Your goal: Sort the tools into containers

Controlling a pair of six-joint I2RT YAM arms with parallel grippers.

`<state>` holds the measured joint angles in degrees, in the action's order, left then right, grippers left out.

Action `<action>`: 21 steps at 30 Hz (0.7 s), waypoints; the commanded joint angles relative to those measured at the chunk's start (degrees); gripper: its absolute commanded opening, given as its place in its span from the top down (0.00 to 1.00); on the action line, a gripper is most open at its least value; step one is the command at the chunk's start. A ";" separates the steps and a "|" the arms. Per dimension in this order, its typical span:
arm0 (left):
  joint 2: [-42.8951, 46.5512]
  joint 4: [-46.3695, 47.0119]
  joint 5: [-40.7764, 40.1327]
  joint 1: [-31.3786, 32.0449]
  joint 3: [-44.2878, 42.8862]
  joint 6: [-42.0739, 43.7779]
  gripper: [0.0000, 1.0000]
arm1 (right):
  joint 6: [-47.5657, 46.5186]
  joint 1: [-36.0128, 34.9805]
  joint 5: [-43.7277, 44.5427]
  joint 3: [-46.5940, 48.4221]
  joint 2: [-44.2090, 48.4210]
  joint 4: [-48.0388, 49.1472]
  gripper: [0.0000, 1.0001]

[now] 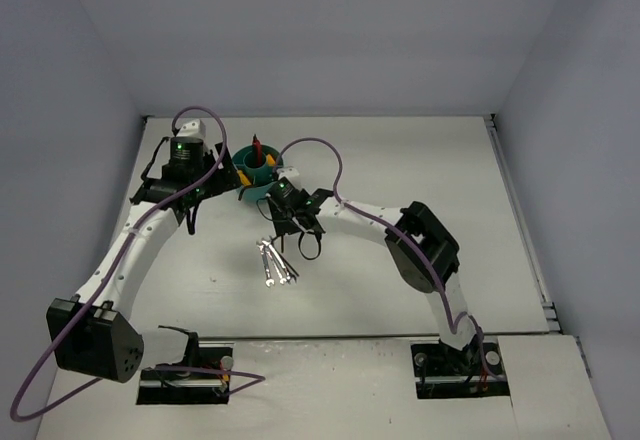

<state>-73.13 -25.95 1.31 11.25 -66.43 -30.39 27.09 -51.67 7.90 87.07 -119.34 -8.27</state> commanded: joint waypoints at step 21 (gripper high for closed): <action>-0.57 -4.66 3.46 7.98 -5.69 1.68 0.29 | -6.02 -0.89 4.53 -5.19 1.10 -6.56 0.88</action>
<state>-73.25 -31.59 4.30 16.98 -67.88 -29.96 25.44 -53.24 14.25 86.85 -122.52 -9.90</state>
